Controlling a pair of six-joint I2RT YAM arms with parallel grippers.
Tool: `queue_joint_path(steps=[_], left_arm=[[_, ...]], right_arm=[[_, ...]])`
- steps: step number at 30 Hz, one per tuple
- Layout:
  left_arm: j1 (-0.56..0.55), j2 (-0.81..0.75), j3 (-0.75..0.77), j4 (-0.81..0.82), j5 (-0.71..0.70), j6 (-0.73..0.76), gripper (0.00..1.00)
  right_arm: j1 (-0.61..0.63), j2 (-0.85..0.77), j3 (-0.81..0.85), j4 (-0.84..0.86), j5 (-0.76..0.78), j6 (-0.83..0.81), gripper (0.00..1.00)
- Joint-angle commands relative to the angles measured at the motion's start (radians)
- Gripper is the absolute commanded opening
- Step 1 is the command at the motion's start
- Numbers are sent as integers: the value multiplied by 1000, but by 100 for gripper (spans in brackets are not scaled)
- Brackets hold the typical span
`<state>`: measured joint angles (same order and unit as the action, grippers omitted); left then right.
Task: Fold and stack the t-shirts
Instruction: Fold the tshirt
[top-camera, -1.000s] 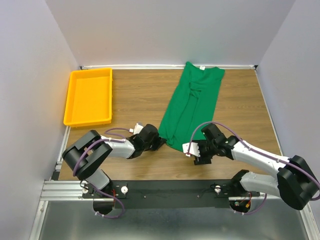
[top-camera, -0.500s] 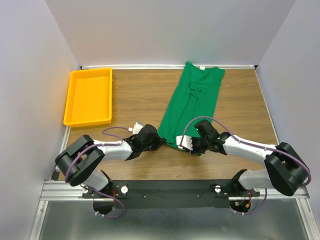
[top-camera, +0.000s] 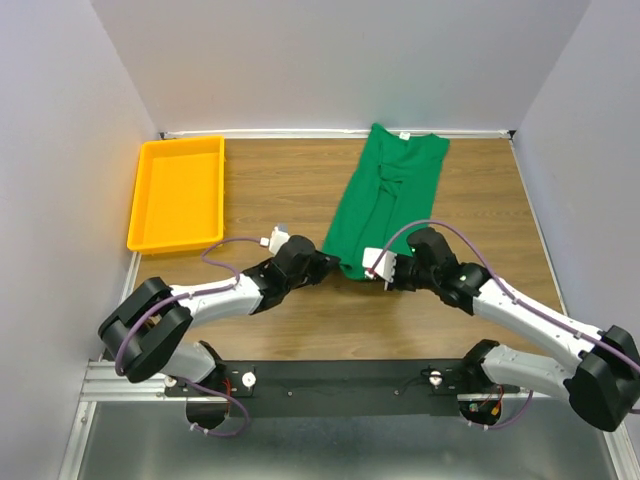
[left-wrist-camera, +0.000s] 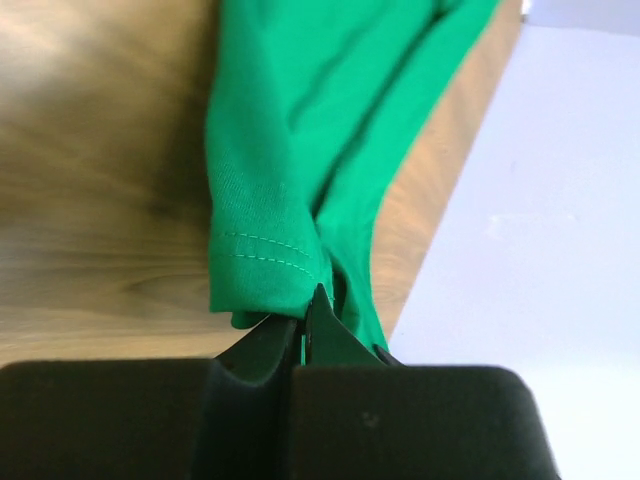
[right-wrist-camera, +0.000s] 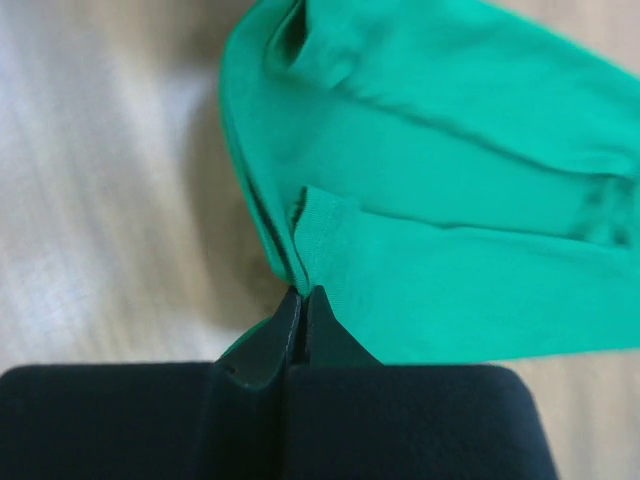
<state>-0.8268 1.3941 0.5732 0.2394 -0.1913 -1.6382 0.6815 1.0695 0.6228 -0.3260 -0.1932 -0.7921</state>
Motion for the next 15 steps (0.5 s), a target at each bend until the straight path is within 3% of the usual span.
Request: queue_joint_path(steps=[1,9,15], left_arm=[[5,12,102,-22,-69,78,0],[67,140,322,-72,-31,189,0],[130,369,577,-126,45,311,0]], right_arm=[[-11,-5,63,-25,115,37,0],[-154,85,167,-15,132,30,1],[-329,190,268,18,77,7,1]])
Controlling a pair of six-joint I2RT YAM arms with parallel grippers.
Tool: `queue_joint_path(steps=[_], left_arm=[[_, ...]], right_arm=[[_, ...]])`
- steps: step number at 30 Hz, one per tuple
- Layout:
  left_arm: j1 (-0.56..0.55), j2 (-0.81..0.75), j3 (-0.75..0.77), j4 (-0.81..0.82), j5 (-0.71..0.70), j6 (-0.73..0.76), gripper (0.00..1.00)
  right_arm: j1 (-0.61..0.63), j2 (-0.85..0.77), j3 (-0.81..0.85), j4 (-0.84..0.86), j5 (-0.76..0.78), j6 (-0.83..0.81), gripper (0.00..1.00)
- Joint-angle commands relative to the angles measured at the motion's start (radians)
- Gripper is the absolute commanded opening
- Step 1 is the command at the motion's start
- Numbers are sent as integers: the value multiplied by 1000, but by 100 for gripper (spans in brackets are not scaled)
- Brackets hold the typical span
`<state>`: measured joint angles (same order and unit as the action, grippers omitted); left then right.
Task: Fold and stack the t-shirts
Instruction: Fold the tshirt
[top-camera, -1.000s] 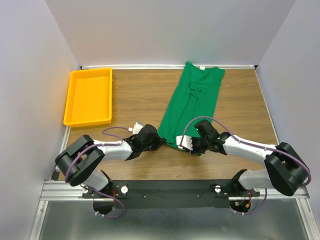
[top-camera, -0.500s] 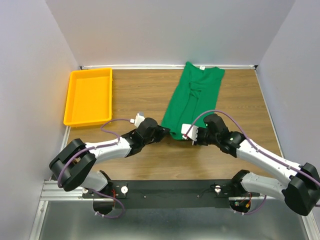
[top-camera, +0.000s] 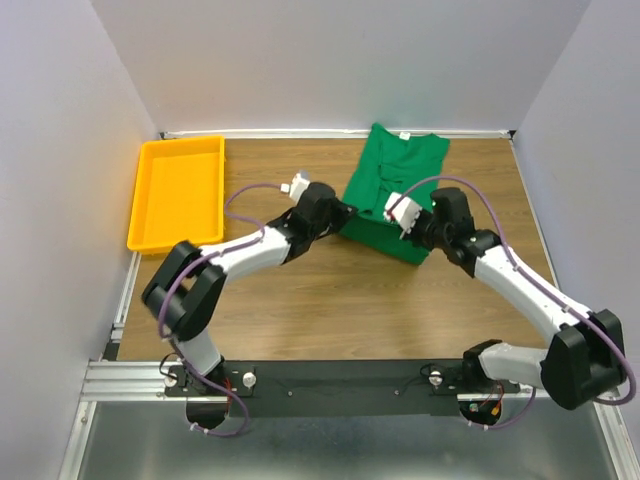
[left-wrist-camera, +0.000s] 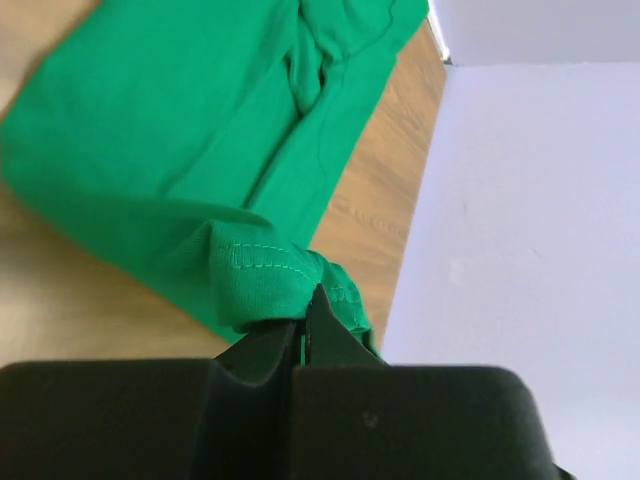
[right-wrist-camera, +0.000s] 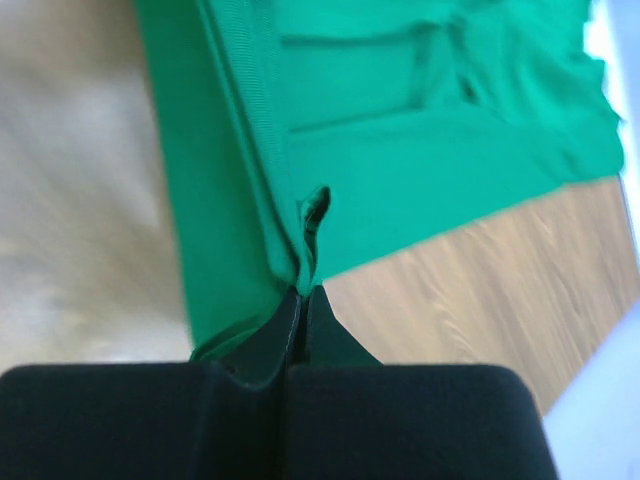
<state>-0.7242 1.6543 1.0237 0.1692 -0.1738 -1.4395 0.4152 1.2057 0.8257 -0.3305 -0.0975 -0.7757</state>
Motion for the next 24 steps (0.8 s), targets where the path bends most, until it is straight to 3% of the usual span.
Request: queue_joint_path(steps=[1,5,9,24], left_arm=[[32,142,166,-77,43,126,0],[57,295,401,-141,94,195,0],[80,403,519,-168,119,215,0],[164,663,821,-231,169,220,0]], right_arm=[[-84,90,76,28,-24,-16,1],[-121,190,137,59,-36,-19,1],[-161,287,191,87,-41,-13,1],[-227,581,427,137,-44,-10,1]])
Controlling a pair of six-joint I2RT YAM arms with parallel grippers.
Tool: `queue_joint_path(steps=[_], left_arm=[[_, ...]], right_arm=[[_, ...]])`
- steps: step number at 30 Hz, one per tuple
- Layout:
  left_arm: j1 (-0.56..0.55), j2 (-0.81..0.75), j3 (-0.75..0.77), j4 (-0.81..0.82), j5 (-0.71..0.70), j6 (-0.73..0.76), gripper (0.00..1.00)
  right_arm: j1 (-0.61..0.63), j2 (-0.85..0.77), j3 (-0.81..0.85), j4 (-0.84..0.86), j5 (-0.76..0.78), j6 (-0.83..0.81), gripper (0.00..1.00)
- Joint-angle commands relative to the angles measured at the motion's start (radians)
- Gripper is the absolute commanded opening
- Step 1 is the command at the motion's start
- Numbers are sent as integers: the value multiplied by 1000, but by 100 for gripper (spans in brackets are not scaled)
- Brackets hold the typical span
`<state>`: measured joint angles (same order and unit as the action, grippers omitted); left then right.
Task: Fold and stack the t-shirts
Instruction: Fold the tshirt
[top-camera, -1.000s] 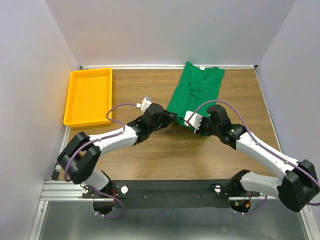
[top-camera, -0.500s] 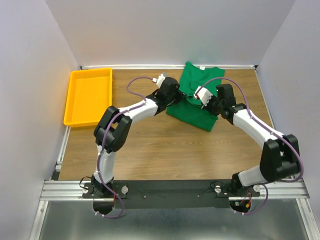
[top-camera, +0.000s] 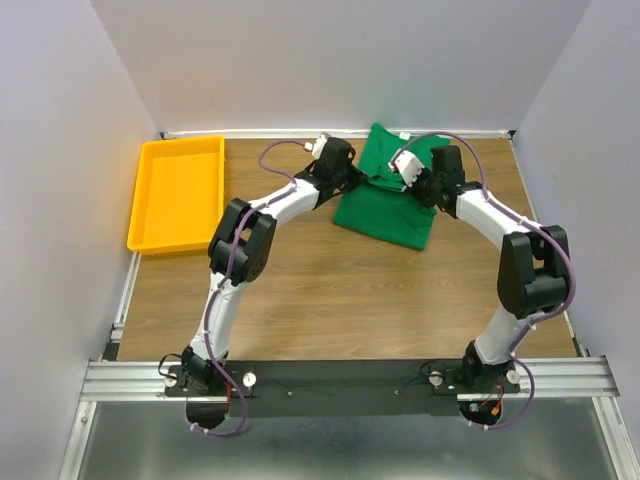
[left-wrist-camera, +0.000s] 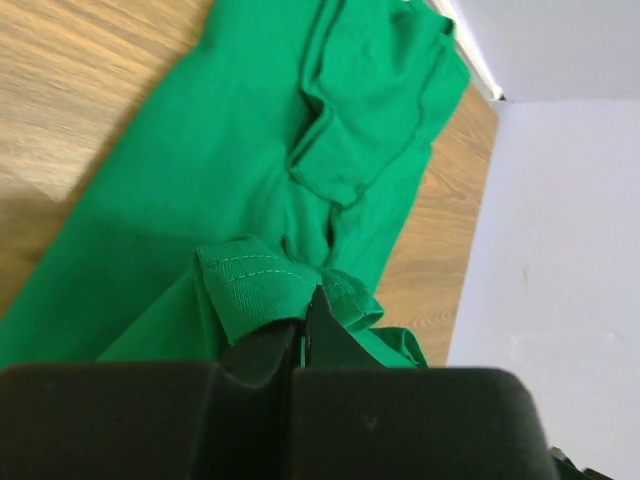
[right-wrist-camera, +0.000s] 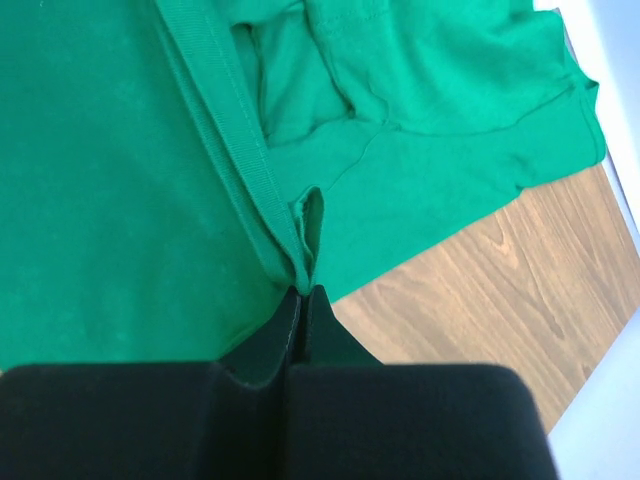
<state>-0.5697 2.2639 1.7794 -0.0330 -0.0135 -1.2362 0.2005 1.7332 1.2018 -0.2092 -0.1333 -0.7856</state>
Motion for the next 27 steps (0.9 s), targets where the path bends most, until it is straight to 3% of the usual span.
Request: queue_joint_path(steps=[1,27], left_arm=[[11,63,77,-28,21,12,0],[36,227,267,-30,58,-22,0]], right_arm=[[-12,61,56,17,-5,0,0],[-47,219,177,70,60,25,1]])
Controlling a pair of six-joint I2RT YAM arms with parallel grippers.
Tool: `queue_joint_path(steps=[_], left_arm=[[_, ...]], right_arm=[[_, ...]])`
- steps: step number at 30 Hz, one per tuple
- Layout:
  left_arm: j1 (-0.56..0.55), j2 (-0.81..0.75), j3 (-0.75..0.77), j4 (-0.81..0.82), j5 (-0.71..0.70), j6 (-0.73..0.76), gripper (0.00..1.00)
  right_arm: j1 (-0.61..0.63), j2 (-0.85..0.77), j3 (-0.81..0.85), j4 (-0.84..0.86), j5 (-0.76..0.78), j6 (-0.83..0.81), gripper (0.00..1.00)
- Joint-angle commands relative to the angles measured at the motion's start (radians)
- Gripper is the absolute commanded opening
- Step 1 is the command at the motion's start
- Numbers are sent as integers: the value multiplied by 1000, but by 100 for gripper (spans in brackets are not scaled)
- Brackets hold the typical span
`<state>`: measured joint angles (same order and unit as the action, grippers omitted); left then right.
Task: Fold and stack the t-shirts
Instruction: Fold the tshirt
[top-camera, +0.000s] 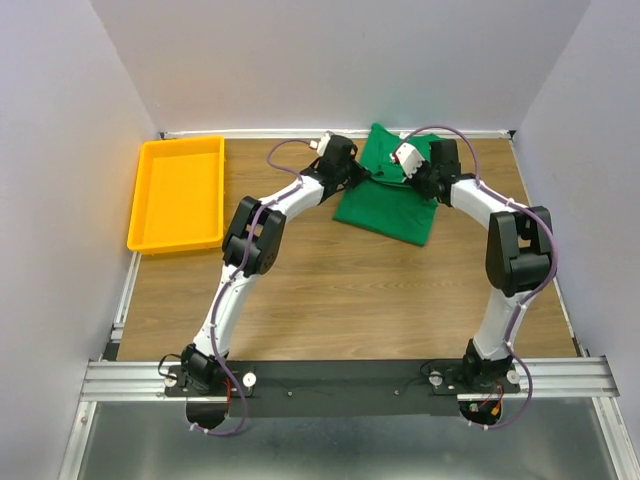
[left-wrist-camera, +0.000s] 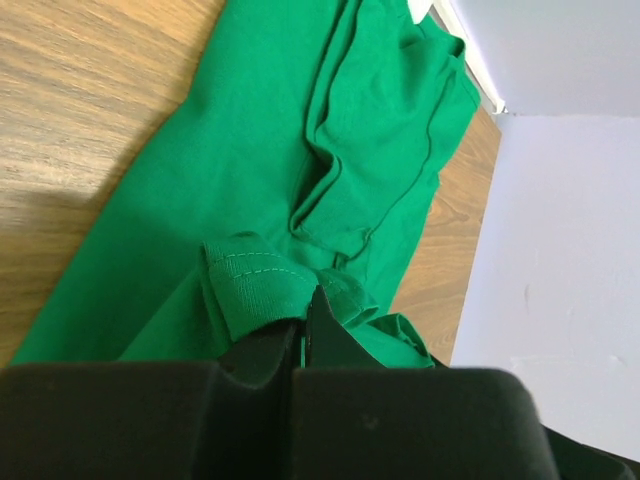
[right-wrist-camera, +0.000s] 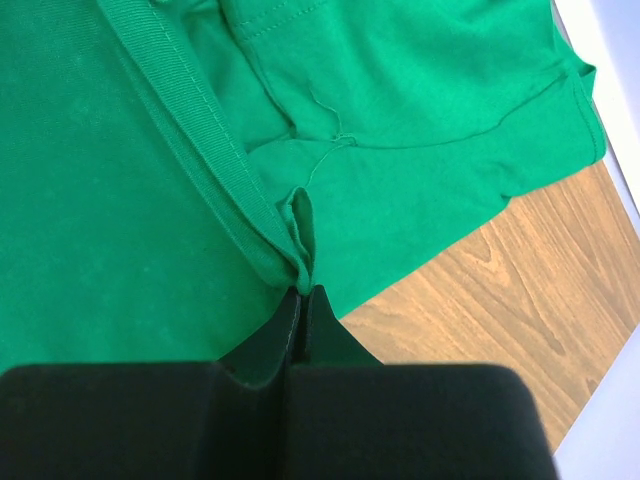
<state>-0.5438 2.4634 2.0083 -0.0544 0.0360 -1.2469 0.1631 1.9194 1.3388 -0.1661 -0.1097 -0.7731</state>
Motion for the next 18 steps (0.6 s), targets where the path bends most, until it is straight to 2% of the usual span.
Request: queue_joint_path(steps=[1,18], left_arm=[[11,29,41,-9,8,-14,0],[24,83,112,-2,36,-26,0]], right_arm=[[-10,36,45,28,36,12,0],[-11,98,94,37,47,20,1]])
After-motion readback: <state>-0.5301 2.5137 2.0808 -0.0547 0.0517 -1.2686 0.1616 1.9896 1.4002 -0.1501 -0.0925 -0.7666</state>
